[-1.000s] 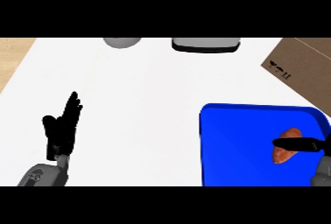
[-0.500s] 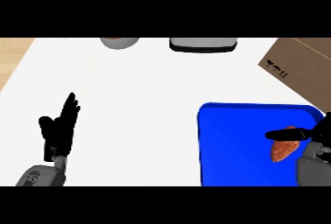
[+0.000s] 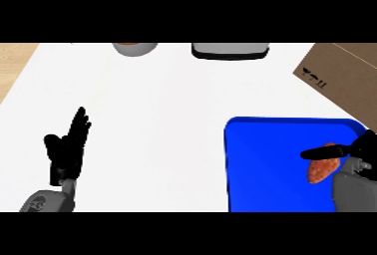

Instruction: Pick the sweet potato from the tray and place it in the cardboard box

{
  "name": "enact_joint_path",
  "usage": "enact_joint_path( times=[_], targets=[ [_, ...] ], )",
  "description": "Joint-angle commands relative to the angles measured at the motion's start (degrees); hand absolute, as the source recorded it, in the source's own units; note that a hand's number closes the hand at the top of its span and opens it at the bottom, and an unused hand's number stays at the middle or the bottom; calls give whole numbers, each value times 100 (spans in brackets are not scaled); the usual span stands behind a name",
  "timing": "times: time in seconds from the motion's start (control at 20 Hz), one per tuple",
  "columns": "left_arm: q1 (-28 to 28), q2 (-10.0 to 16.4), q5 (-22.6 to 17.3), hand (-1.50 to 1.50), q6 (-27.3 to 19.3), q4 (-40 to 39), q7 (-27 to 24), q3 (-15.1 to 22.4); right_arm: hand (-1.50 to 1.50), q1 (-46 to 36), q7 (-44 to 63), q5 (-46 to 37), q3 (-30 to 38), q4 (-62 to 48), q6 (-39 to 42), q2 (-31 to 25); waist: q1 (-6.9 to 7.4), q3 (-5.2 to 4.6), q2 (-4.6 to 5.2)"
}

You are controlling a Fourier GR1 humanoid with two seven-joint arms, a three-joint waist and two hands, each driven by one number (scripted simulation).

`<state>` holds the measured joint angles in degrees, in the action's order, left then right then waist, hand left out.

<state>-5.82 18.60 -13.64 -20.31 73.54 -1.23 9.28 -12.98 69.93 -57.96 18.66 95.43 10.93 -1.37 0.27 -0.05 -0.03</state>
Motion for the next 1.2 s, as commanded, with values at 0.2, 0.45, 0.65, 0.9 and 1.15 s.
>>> enact_joint_path(
  times=[0.2,0.45,0.65,0.9,1.15],
  targets=[
    [-82,58,-65,0,354,-470,-325,-282,-150,-350,984,-166,205,-514,276,136,-5,-1,21],
    [281,-230,205,0,7,77,-223,-1,-150,-343,738,-159,507,-659,309,89,7,3,6],
    [119,-461,461,0,-217,15,-106,143,-150,-438,866,-194,310,-755,76,137,-3,4,7],
    [127,-98,197,0,230,338,181,-242,-150,-235,138,-105,611,-1244,-211,44,3,7,5],
    [208,-397,427,0,228,-90,-233,-288,150,-200,-27,-108,191,-1403,-403,136,-9,5,7]
  ],
)
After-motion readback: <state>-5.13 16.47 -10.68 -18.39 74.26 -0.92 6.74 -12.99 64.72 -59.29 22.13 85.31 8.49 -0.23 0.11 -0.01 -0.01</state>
